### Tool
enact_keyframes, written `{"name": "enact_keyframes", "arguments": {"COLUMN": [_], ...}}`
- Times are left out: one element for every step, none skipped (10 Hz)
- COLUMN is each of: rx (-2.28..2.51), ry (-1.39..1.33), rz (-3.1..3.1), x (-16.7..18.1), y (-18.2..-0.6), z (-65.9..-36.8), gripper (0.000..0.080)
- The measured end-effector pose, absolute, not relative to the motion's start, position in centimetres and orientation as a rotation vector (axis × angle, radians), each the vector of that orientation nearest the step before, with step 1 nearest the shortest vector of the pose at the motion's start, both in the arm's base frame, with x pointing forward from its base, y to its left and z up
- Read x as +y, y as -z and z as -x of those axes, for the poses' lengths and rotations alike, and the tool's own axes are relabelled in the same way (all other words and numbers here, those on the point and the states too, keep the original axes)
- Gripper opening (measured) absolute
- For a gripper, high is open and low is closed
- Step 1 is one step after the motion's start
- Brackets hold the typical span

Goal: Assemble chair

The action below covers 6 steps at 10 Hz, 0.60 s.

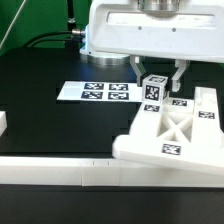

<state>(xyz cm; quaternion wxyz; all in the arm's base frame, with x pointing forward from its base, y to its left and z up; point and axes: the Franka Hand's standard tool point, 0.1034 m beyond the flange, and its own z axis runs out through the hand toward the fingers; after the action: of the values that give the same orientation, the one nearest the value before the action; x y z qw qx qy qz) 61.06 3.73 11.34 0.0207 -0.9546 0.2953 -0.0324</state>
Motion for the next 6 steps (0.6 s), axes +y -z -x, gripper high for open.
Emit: {"name": "enact_keyframes", "arguments": {"rx": [0.991,0.995,0.987,0.947,0.863,0.73], "ry": [0.099,0.098,0.097,0.099,0.11,0.118], "rz": [2.936,2.935,2.937,2.95,2.971,3.004], "x": [3.5,3.5,3.5,3.6,3.9,4.2], "y": [-11.3,-11.3,-11.3,-11.4,-12.0,-12.3], "z": [-61.1,-61.0,-61.0,-61.1,-61.2,-61.1], "gripper": [0.0284,0.0338,0.0484,0.0484,0.061,0.061]}}
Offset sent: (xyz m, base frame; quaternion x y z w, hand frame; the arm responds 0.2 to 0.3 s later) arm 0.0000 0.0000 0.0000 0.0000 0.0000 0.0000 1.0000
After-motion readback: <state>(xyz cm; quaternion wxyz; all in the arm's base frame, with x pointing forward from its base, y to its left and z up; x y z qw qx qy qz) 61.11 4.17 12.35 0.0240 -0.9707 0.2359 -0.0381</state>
